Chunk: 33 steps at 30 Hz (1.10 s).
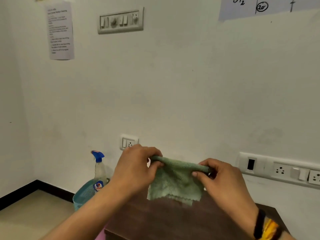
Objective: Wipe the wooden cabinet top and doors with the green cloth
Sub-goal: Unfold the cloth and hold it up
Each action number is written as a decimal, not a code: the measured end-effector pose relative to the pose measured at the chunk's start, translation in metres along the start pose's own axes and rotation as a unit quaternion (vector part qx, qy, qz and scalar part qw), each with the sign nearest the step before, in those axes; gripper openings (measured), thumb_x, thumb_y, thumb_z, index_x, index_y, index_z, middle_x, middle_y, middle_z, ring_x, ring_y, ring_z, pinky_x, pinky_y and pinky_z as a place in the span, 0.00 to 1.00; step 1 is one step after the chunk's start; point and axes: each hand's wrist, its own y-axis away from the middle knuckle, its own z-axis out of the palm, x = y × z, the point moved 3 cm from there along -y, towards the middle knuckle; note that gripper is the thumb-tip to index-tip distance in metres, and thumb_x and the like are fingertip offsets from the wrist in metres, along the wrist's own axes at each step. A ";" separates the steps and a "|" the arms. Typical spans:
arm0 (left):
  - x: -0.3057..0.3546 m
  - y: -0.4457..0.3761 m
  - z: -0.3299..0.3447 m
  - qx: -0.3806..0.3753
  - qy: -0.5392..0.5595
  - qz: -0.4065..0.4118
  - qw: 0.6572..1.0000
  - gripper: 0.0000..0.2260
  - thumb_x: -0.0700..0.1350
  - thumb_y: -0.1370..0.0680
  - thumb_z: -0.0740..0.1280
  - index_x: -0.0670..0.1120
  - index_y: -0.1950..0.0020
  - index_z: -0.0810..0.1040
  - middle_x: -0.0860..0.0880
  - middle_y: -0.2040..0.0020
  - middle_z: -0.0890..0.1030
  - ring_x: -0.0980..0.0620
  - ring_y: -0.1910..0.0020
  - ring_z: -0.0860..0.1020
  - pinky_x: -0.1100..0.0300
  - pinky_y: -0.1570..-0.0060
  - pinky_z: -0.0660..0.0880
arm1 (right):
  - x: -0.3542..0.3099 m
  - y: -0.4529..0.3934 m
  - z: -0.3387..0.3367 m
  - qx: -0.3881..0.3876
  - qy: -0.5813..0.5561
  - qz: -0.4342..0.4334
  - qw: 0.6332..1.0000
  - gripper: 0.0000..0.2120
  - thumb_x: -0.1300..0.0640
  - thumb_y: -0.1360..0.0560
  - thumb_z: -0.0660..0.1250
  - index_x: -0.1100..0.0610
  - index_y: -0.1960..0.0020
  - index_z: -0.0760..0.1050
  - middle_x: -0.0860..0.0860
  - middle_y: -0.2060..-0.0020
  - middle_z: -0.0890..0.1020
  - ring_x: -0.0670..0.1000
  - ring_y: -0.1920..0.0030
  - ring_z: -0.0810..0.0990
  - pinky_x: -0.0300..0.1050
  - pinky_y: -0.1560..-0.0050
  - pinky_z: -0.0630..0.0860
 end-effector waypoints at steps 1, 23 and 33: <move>-0.004 -0.003 0.000 0.029 0.017 -0.003 0.999 0.04 0.53 0.29 0.73 0.57 0.56 0.82 0.59 0.58 0.76 0.58 0.54 0.75 0.59 0.51 0.74 | -0.001 -0.006 -0.002 0.021 0.044 -0.025 0.999 0.05 0.45 0.30 0.75 0.43 0.60 0.81 0.41 0.62 0.79 0.41 0.55 0.75 0.34 0.59 0.70; -0.181 0.023 0.018 -0.090 0.418 -0.317 0.847 0.09 0.34 0.22 0.69 0.42 0.44 0.81 0.40 0.48 0.85 0.43 0.50 0.84 0.50 0.49 0.81 | -0.013 -0.066 0.207 -0.242 -0.409 0.143 0.868 0.09 0.70 0.28 0.72 0.61 0.49 0.79 0.53 0.59 0.85 0.49 0.59 0.85 0.40 0.60 0.81; -0.336 0.001 -0.014 -0.096 0.145 -0.278 0.945 0.08 0.35 0.25 0.71 0.46 0.51 0.83 0.47 0.53 0.85 0.51 0.52 0.83 0.55 0.48 0.80 | -0.056 -0.119 0.389 -0.284 -0.323 0.122 0.895 0.10 0.70 0.27 0.71 0.57 0.56 0.77 0.56 0.58 0.81 0.55 0.57 0.81 0.55 0.52 0.81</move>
